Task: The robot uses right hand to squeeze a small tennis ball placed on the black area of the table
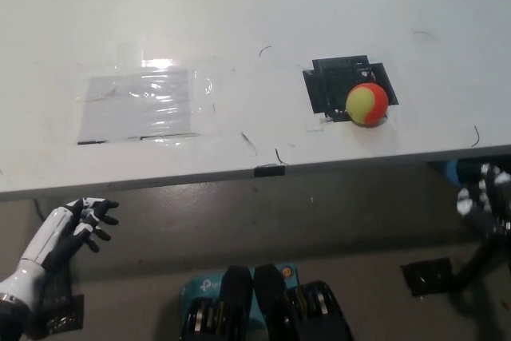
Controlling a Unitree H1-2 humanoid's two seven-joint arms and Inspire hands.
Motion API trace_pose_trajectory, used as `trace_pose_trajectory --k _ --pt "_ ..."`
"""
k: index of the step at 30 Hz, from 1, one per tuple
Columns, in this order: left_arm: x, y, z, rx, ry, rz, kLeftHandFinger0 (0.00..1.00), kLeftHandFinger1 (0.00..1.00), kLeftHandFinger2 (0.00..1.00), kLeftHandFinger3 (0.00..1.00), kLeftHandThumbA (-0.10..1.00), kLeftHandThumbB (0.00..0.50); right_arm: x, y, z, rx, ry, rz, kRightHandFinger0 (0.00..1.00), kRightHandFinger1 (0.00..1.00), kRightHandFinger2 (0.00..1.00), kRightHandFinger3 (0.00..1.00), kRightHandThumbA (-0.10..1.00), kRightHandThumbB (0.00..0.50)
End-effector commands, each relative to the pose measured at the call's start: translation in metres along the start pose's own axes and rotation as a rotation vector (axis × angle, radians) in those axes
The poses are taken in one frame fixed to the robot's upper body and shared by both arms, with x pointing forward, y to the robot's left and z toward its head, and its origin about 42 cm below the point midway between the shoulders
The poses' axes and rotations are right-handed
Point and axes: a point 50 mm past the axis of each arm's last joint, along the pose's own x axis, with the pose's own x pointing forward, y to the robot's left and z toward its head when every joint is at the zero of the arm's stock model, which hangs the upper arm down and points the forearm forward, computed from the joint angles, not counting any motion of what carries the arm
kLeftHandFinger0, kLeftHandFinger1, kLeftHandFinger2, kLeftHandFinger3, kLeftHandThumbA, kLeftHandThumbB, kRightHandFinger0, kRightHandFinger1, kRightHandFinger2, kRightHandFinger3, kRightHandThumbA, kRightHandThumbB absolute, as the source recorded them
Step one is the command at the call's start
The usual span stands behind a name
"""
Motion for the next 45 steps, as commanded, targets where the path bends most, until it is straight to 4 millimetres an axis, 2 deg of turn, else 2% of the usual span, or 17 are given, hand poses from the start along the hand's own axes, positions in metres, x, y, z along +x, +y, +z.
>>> trace_pose_trajectory --k 1,2,3,5,6,8,9,13,15,17,22,25,27,29,37,41,45 --pt "0.002 0.006 0.012 0.028 -0.046 0.003 0.38 0.45 0.56 0.66 0.93 0.073 0.034 -0.024 0.078 -0.055 -0.234 -0.084 0.44 0.43 0.49 0.64 0.14 0.199" --pt "0.002 0.005 0.011 0.012 -0.057 0.005 0.37 0.44 0.55 0.65 0.91 0.076 0.044 -0.028 0.096 -0.069 -0.270 -0.079 0.54 0.52 0.57 0.64 0.19 0.201" --pt "0.002 0.005 0.011 0.015 -0.055 0.002 0.36 0.44 0.55 0.65 0.91 0.070 0.046 -0.029 0.101 -0.066 -0.279 -0.079 0.50 0.48 0.55 0.64 0.19 0.214" --pt "0.001 0.005 0.011 0.019 -0.049 -0.003 0.36 0.44 0.55 0.65 0.92 0.073 0.054 -0.031 0.118 -0.085 -0.308 -0.073 0.60 0.61 0.67 0.67 0.25 0.219" --pt "0.001 0.005 0.011 0.020 -0.040 -0.003 0.39 0.45 0.56 0.67 0.91 0.057 0.064 -0.032 0.133 -0.139 -0.330 -0.055 0.77 0.80 0.80 0.81 0.29 0.258" --pt "0.002 0.007 0.012 0.025 -0.048 0.001 0.39 0.46 0.56 0.67 0.91 0.053 0.074 -0.031 0.147 -0.178 -0.339 -0.033 0.95 0.98 0.89 0.95 0.32 0.265" --pt "0.002 0.007 0.012 0.023 -0.045 0.000 0.41 0.47 0.58 0.67 0.92 0.075 0.079 -0.028 0.153 -0.181 -0.337 -0.012 0.96 1.00 0.93 0.99 0.30 0.279" --pt "0.002 0.007 0.013 0.028 -0.053 -0.003 0.41 0.47 0.58 0.67 0.94 0.068 0.094 -0.011 0.162 -0.186 -0.342 0.072 0.96 1.00 0.98 1.00 0.28 0.290" --pt "0.002 0.006 0.015 0.033 -0.057 -0.008 0.40 0.46 0.57 0.66 0.93 0.059 0.098 -0.003 0.164 -0.278 -0.307 0.119 1.00 1.00 1.00 1.00 0.44 0.301" --pt "0.002 0.006 0.016 0.035 -0.061 -0.009 0.39 0.46 0.57 0.66 0.92 0.029 0.101 0.007 0.165 -0.335 -0.272 0.177 1.00 1.00 1.00 1.00 0.47 0.331" --pt "0.003 0.005 0.015 0.026 -0.055 -0.008 0.39 0.46 0.57 0.66 0.90 0.043 0.109 0.026 0.159 -0.390 -0.207 0.244 1.00 1.00 1.00 1.00 0.45 0.370" --pt "0.001 0.005 0.015 0.033 -0.043 -0.005 0.43 0.49 0.60 0.68 0.92 0.062 0.114 0.040 0.153 -0.487 -0.164 0.310 1.00 1.00 1.00 1.00 0.55 0.389" --pt "0.001 0.005 0.014 0.022 -0.040 -0.006 0.45 0.50 0.60 0.69 0.91 0.057 0.117 0.047 0.147 -0.575 -0.137 0.343 1.00 1.00 1.00 1.00 0.66 0.469" --pt "0.002 0.005 0.015 0.026 -0.043 -0.008 0.45 0.50 0.60 0.69 0.92 0.048 0.121 0.055 0.140 -0.649 -0.121 0.346 1.00 1.00 1.00 1.00 0.75 0.499" --pt "0.003 0.010 0.023 0.055 -0.070 -0.007 0.42 0.48 0.58 0.68 0.91 0.000 0.134 0.077 0.137 -0.632 -0.100 0.330 1.00 1.00 1.00 1.00 0.74 0.468" --pt "0.008 0.008 0.023 0.028 -0.075 -0.012 0.45 0.50 0.59 0.68 0.90 0.027 0.141 0.092 0.124 -0.662 -0.085 0.324 1.00 1.00 1.00 1.00 0.63 0.455" --pt "0.009 0.010 0.027 0.051 -0.082 -0.011 0.44 0.49 0.58 0.68 0.89 0.000 0.151 0.097 0.110 -0.707 -0.067 0.311 1.00 1.00 1.00 1.00 0.58 0.445"
